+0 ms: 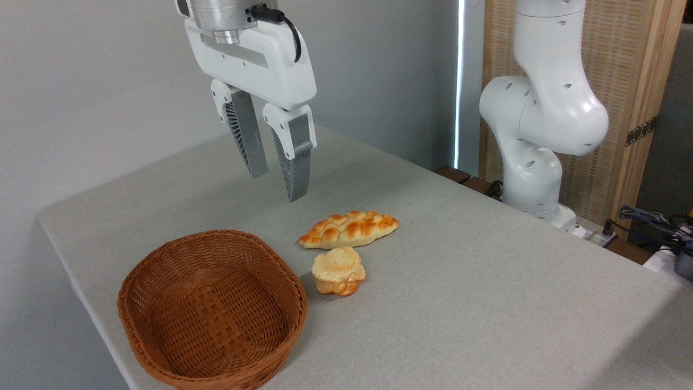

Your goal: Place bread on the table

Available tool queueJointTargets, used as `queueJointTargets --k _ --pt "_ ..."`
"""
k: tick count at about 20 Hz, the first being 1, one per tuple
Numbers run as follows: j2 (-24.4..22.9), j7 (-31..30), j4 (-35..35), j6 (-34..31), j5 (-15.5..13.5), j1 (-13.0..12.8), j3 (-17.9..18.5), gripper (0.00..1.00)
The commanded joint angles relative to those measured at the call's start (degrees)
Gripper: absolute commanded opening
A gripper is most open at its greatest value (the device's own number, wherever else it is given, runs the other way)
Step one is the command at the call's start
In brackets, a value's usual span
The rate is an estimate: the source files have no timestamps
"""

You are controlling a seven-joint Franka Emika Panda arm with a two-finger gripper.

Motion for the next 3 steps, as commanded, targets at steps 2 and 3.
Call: queueJointTargets --k 2,3 --pt "0.56 1.0 1.67 -1.65 0.66 -0.54 0.58 1.0" --pt "0.56 1.0 1.67 -1.65 0.66 -0.54 0.67 1.0"
